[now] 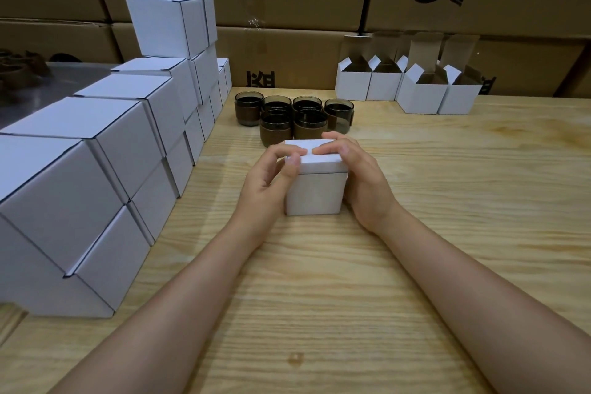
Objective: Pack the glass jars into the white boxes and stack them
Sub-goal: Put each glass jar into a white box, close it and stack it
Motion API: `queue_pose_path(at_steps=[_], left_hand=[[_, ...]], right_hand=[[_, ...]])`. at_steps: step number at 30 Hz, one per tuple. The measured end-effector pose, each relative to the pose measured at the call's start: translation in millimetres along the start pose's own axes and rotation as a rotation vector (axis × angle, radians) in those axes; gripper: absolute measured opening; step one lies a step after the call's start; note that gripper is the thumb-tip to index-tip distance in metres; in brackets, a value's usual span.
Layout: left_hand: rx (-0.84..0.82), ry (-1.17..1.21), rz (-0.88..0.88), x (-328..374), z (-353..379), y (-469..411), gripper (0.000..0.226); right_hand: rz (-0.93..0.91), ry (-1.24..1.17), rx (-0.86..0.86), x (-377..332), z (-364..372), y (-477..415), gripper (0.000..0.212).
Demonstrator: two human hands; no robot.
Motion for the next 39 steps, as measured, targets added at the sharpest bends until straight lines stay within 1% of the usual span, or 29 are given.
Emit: queue_pose_path(at_steps=[1,4,8,11,13,14,15,17,18,19,21,23,25,28,30,32,36,39], left_hand=[[0.020,0.009,-0.004,-0.6,-0.3,-1.1,0.009],[0.049,0.030,-0.048,-4.9,-1.4,-3.9,0.015],[0.037,0.056,-0.069,-6.0,-1.5,-5.8,0.026],[0.020,0.108,-0.090,-6.2,-1.4,-6.3,0.028],[0.027,0.127,-0.100,-6.2,-1.6,-5.8,0.029],[0.042,0.142,-0.110,-6.7,-2.2,-5.7,0.029],[0.067,0.155,-0.128,-7.7,-3.3,-5.8,0.028],[0.139,0.182,-0.192,-10.8,-6.6,-7.2,0.023],[0.162,0.219,-0.232,-12.2,-8.0,-7.8,0.019],[0.175,0.262,-0.268,-13.7,-8.7,-8.3,0.015],[0.212,0.292,-0.290,-16.4,-10.3,-10.2,0.016],[0.268,0.306,-0.283,-18.4,-11.0,-11.5,0.014],[0.325,0.335,-0.282,-20.0,-11.2,-12.7,0.016],[0.360,0.341,-0.281,-21.7,-12.3,-14.3,0.029],[0.363,0.344,-0.281,-21.7,-12.4,-14.6,0.032],[0.365,0.364,-0.284,-21.9,-12.3,-15.1,0.033],[0.354,0.368,-0.288,-24.0,-12.0,-15.0,0.034],[0.333,0.351,-0.289,-26.0,-11.0,-15.3,0.034]], right_hand=[[0.027,-0.007,0.006,1.4,-0.1,-0.2,0.024],[0.073,-0.012,-0.015,3.0,1.3,-1.4,0.024],[0.138,-0.125,-0.072,3.8,0.5,-2.3,0.036],[0.136,-0.094,-0.077,7.0,-2.7,-1.4,0.030],[0.147,-0.136,-0.128,9.6,-4.9,0.5,0.031],[0.139,-0.127,-0.167,9.8,-6.7,1.9,0.036],[0.121,-0.058,-0.202,9.1,-8.3,3.5,0.043],[0.067,0.155,-0.231,8.9,-9.9,6.9,0.056],[0.049,0.218,-0.212,9.5,-9.9,8.4,0.061],[0.045,0.231,-0.172,8.8,-9.0,10.0,0.064],[0.038,0.211,-0.047,2.5,-6.3,9.2,0.067],[0.014,0.195,0.103,-8.8,-3.1,0.8,0.066],[-0.057,0.176,0.168,-28.3,7.8,-17.3,0.062],[-0.145,0.119,0.114,-66.1,37.7,-60.0,0.059],[-0.183,0.083,0.044,-89.5,61.0,-93.0,0.060],[-0.201,0.100,-0.026,-105.8,87.7,-122.1,0.064],[-0.185,0.139,-0.066,-110.8,134.3,-156.3,0.068],[-0.155,0.152,-0.072,-99.8,149.2,-164.1,0.067]])
Point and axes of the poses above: each hand's wrist, its own y-axis away from the middle knuckle, its own z-axis out of the palm, x = y × z, the point moved 3 cm from there along -y, towards the middle knuckle, and after that the axes turned 7 degrees about -z, right-handed, at the moved point
